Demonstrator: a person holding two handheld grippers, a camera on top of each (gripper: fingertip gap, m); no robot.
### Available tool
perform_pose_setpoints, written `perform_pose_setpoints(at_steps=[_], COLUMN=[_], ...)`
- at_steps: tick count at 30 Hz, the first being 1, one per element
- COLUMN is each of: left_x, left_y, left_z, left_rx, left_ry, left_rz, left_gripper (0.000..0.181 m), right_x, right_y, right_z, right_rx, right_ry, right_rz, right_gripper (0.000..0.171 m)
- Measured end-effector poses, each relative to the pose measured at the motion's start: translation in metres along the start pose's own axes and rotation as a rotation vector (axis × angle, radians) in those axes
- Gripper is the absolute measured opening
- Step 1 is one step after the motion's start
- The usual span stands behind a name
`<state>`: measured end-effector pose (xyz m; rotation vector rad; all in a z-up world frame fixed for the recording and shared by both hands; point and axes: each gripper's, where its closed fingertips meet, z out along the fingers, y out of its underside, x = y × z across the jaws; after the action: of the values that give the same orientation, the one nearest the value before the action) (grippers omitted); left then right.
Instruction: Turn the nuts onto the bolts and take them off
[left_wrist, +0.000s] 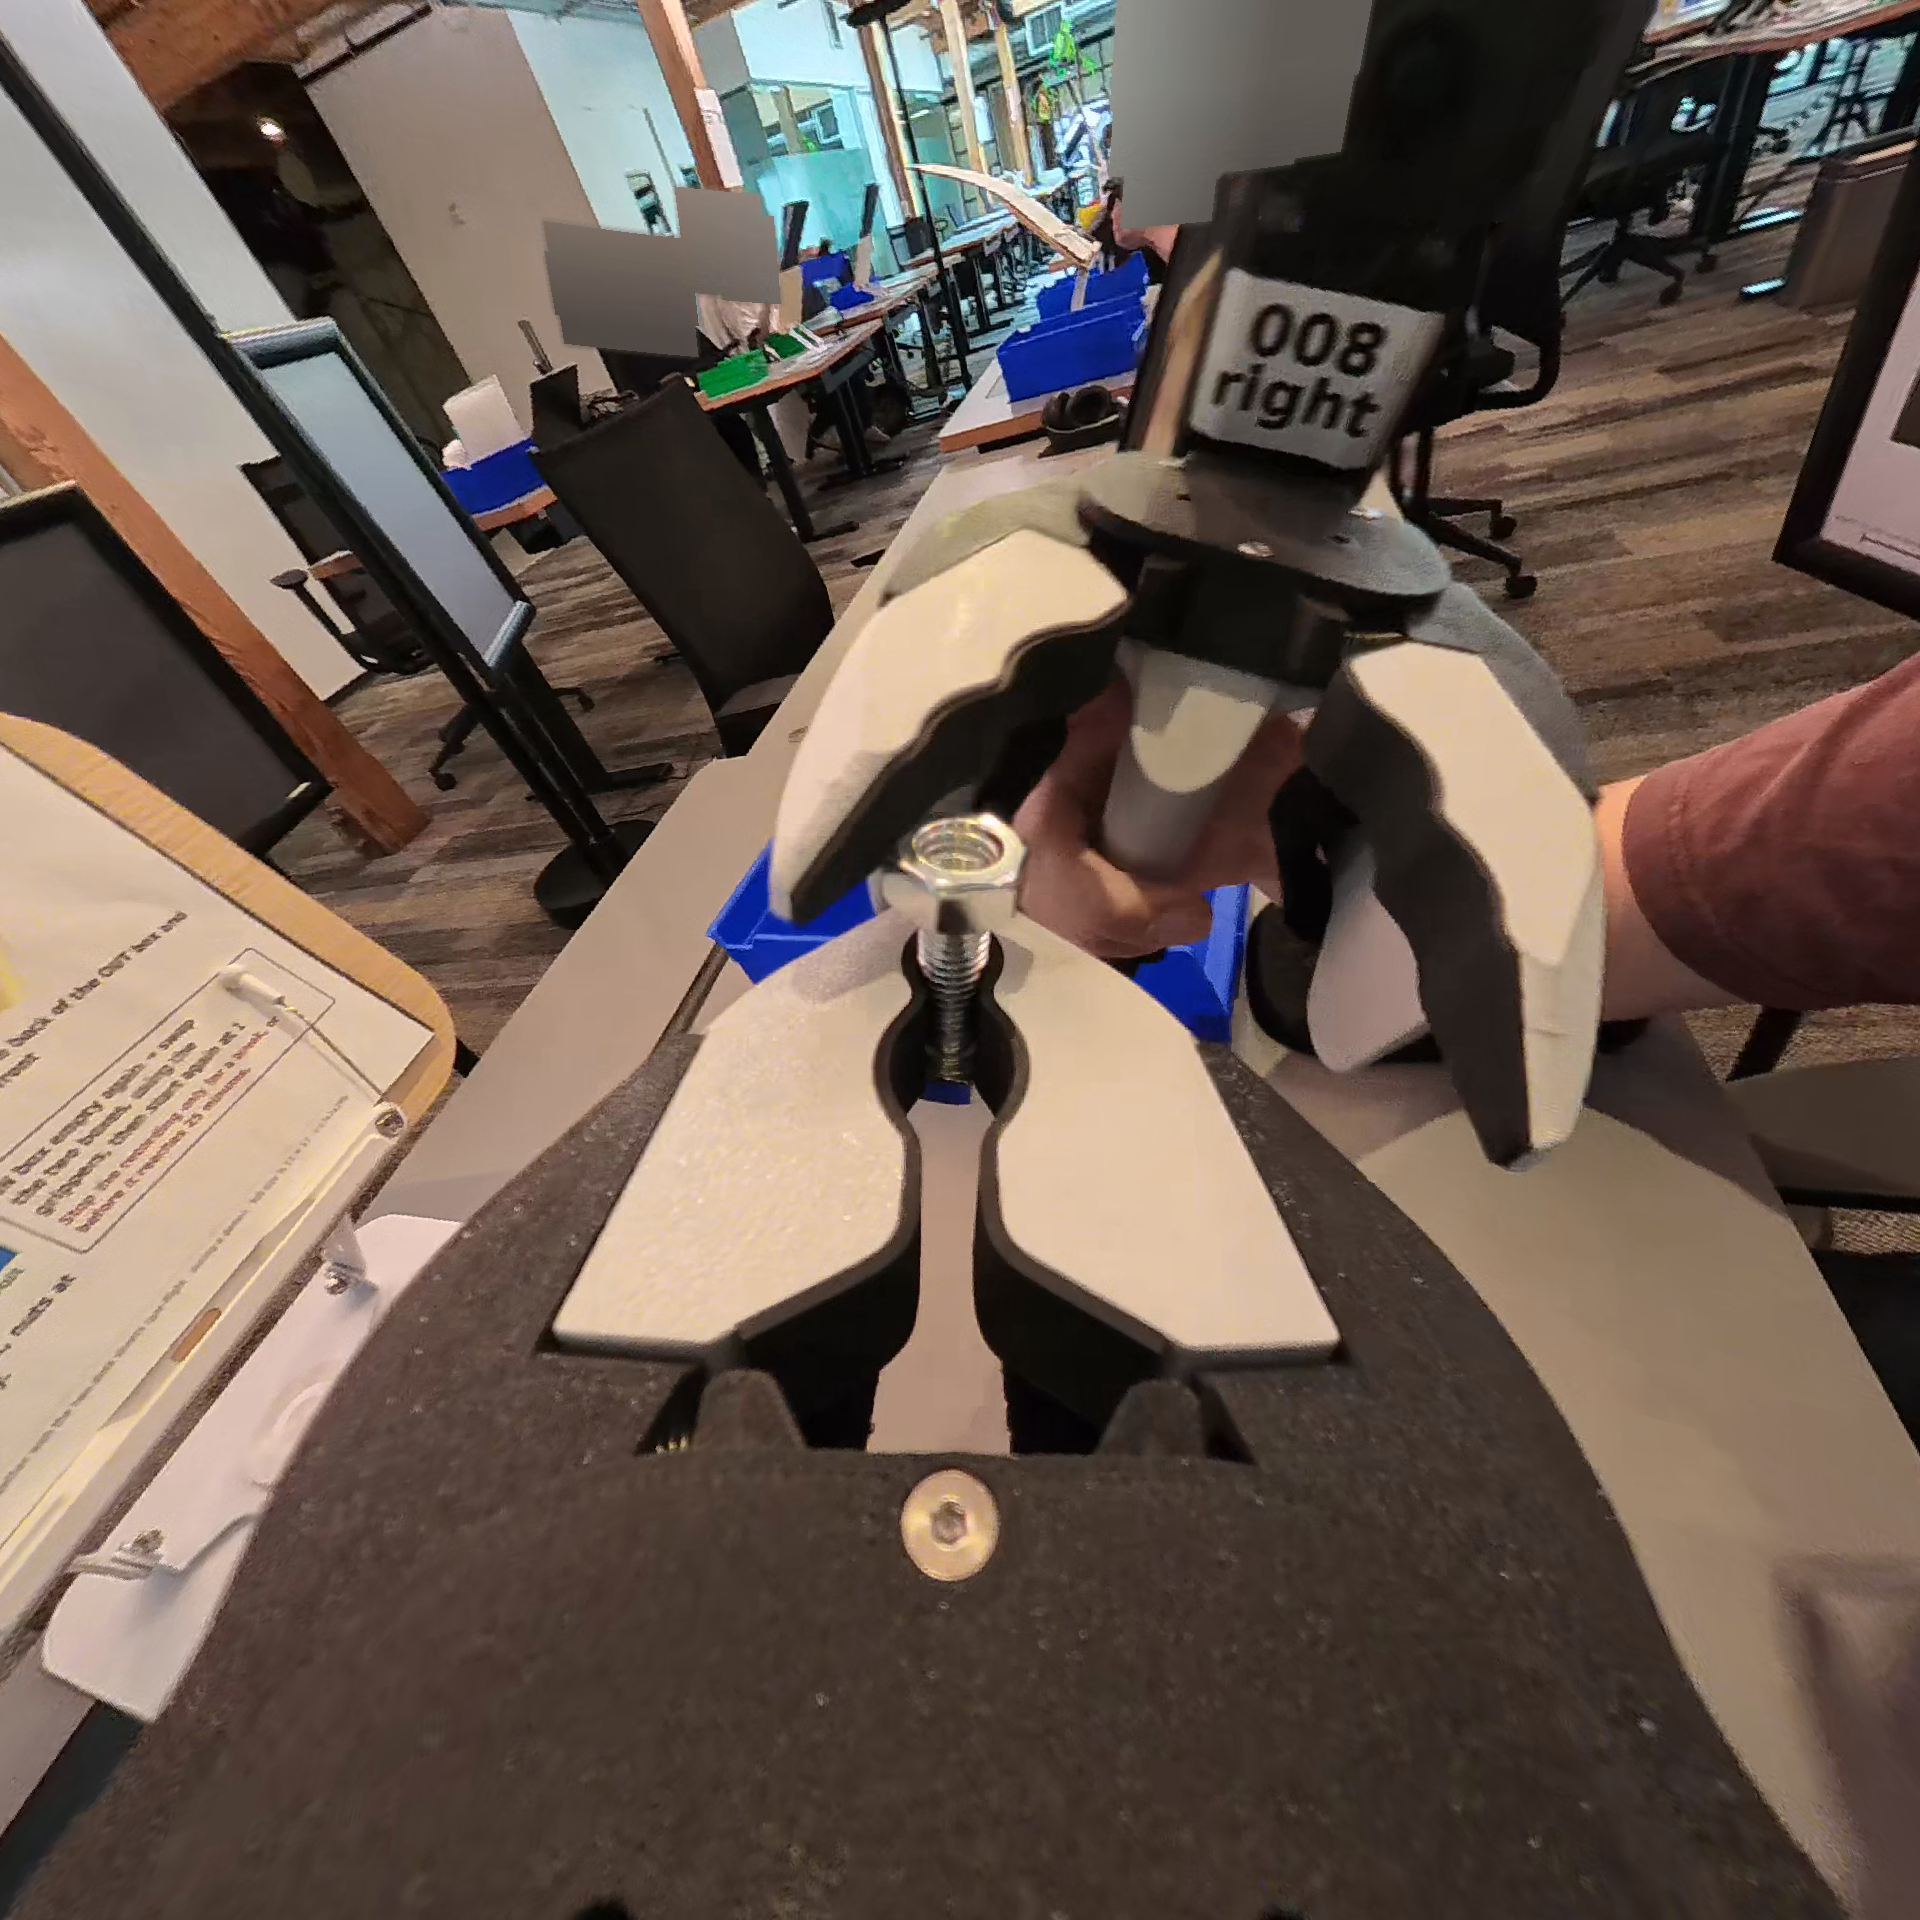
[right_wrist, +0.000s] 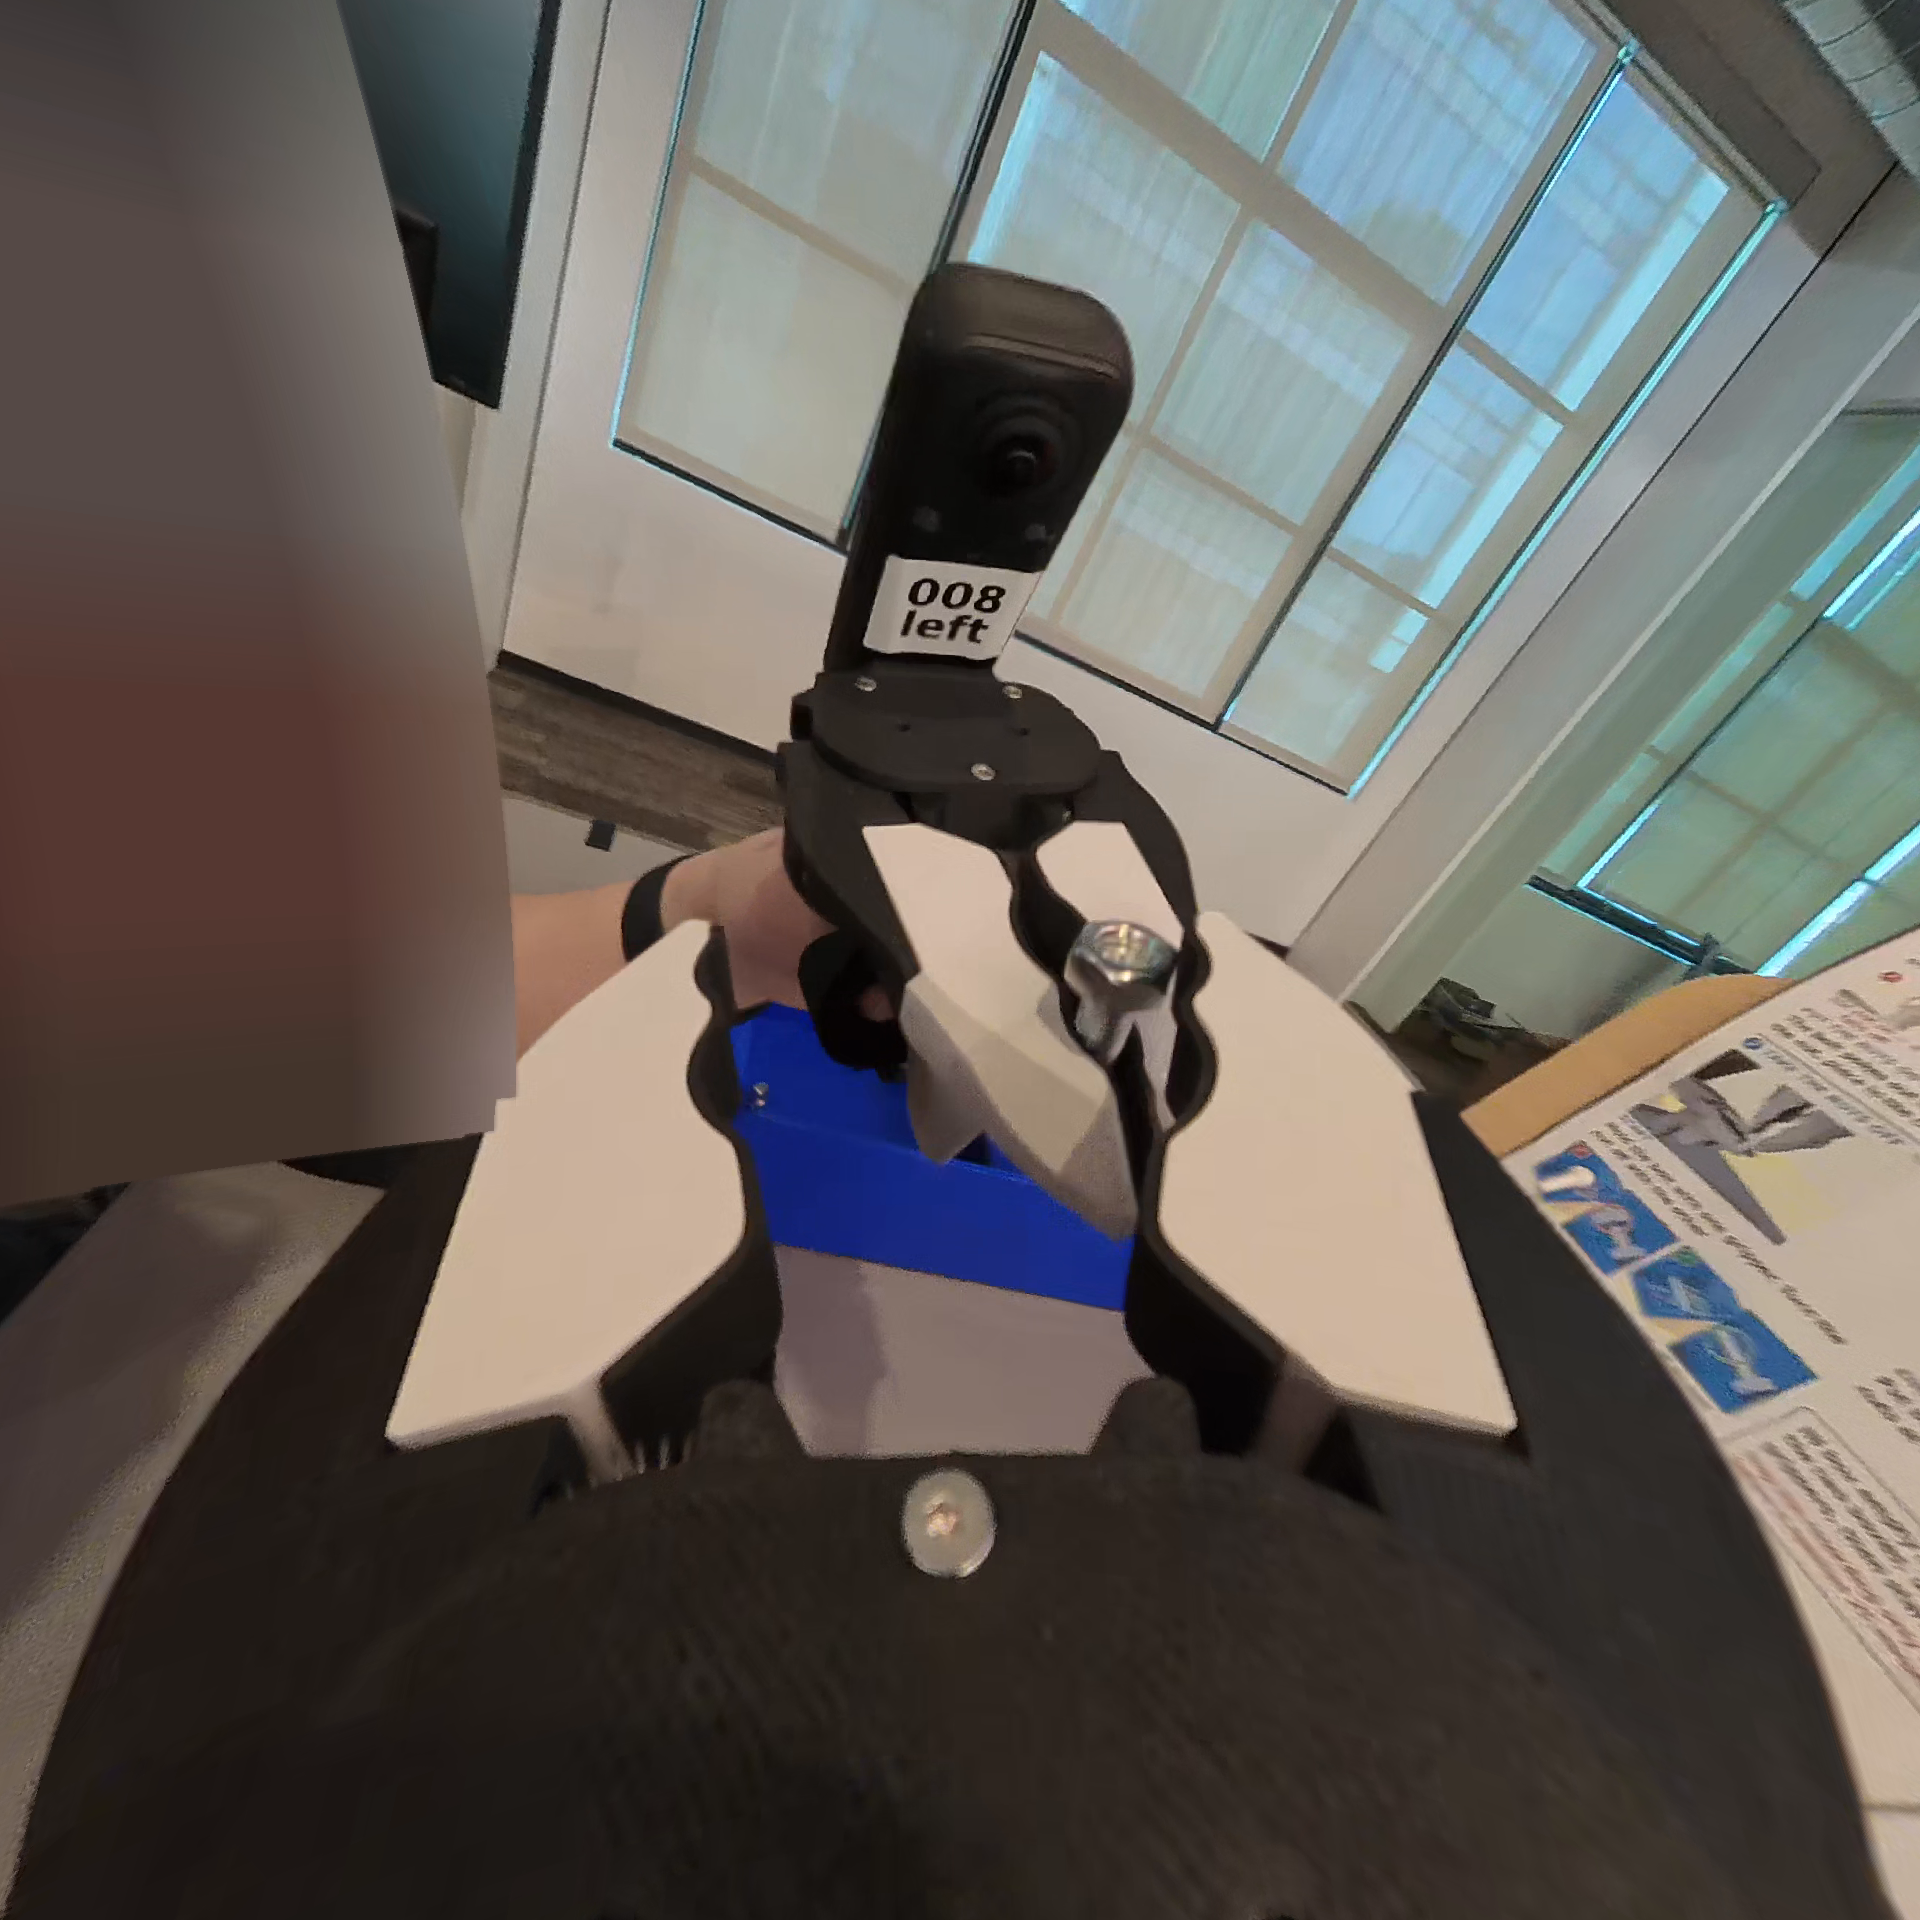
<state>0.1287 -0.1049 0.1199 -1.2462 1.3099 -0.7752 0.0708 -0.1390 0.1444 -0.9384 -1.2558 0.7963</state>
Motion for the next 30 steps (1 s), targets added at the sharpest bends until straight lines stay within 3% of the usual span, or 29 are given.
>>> perform_pose_setpoints(at_steps=[2,4,9,15,16,17,18,24,27,30], left_x=[-0.009,-0.019,-0.014,-0.006,-0.010,-0.015,-0.022,-0.005,0.002,-0.011], left_y=[-0.002,-0.005,-0.004,0.000,-0.001,-0.002,-0.003,-0.004,0.001,0.000], left_z=[-0.006,-0.014,-0.012,0.000,-0.003,-0.008,-0.013,-0.007,0.002,-0.005], left_rx=[0.013,0.031,0.033,-0.004,0.003,0.016,0.024,0.022,-0.013,0.002], left_ry=[-0.041,-0.074,-0.027,-0.038,-0.050,-0.067,-0.095,0.011,0.005,-0.046], left_rz=[-0.017,-0.050,-0.064,-0.008,-0.021,-0.036,-0.053,-0.060,-0.022,-0.045], left_gripper=[0.003,0.003,0.003,0.003,0.003,0.003,0.003,0.003,0.003,0.003], right_x=[0.001,-0.002,0.011,0.002,0.003,0.000,-0.004,0.010,0.000,0.004], right_y=[0.000,-0.005,-0.011,-0.002,-0.002,-0.003,-0.007,-0.008,0.001,0.004], right_z=[-0.004,-0.012,-0.012,-0.005,-0.009,-0.013,-0.017,-0.009,0.000,-0.006], right_rx=[-0.027,-0.018,0.048,-0.013,-0.029,-0.040,-0.034,0.022,-0.009,-0.071], right_ry=[0.010,-0.027,0.025,-0.010,-0.002,-0.024,-0.057,0.033,-0.013,0.015], right_rz=[-0.024,-0.015,0.063,0.033,0.011,0.002,0.021,0.054,0.061,-0.001], right_gripper=[0.084,0.064,0.075,0.082,0.079,0.061,0.058,0.079,0.085,0.077])
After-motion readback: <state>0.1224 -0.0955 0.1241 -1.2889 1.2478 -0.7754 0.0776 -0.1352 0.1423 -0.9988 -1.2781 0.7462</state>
